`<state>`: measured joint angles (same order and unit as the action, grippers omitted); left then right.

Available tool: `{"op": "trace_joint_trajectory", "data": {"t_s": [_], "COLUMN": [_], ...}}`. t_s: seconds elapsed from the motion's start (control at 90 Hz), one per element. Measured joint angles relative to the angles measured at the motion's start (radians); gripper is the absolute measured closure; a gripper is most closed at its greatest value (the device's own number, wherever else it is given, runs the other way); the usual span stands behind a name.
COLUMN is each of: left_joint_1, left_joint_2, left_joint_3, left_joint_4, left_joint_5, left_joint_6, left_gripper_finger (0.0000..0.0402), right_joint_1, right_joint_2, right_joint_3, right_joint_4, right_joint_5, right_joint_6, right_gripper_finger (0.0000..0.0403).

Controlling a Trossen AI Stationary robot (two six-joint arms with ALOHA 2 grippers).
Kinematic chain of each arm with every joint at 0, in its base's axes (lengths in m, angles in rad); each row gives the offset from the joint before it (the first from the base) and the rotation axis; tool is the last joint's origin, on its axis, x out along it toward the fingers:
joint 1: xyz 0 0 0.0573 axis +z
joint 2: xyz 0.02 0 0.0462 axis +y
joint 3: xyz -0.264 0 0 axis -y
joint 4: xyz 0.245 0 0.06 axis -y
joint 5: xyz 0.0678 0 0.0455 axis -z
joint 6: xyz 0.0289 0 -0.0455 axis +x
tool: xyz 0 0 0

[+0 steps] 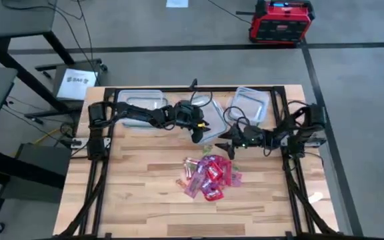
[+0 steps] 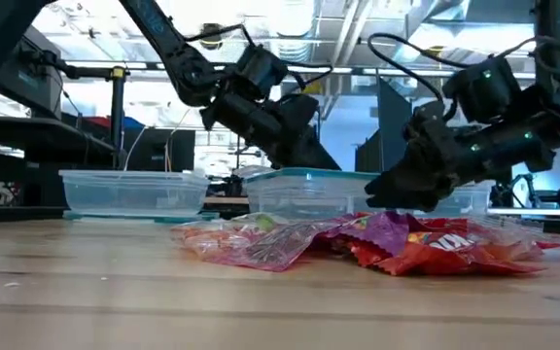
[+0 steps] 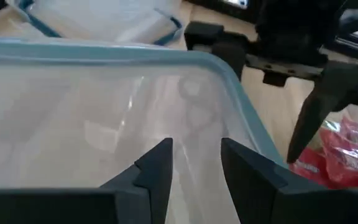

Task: Sort candy
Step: Open the bottom left transparent bin

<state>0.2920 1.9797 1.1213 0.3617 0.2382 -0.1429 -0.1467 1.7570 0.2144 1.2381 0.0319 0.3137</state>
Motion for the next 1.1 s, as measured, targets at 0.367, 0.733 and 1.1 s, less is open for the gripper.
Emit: {"op": "trace_joint_trajectory", "data": {"t_s": [0.367, 0.733, 1.1], "left_joint_1": [0.005, -0.002, -0.027], "left_joint_2": [0.014, -0.030, -0.238], "left_joint_3": [0.001, 0.002, 0.074], "left_joint_4": [-0.061, -0.100, -0.376], "left_joint_5": [0.024, 0.009, -0.008], "left_joint_6": [0.029, -0.004, 0.042], "left_gripper_finger": [0.0279, 0.0279, 0.0279], "right_joint_1": [0.003, 0.038, 0.103], "right_joint_2": [0.054, -0.061, -0.278], "right_joint_3": [0.008, 0.004, 0.098], "right_joint_4": [0.311, 0.304, -0.350], "right_joint_5": [-0.148, -0.323, -0.053], "right_joint_6": [-0.105, -0.208, -0.907], "right_gripper_finger": [0.0188, 0.0222, 0.0227]}}
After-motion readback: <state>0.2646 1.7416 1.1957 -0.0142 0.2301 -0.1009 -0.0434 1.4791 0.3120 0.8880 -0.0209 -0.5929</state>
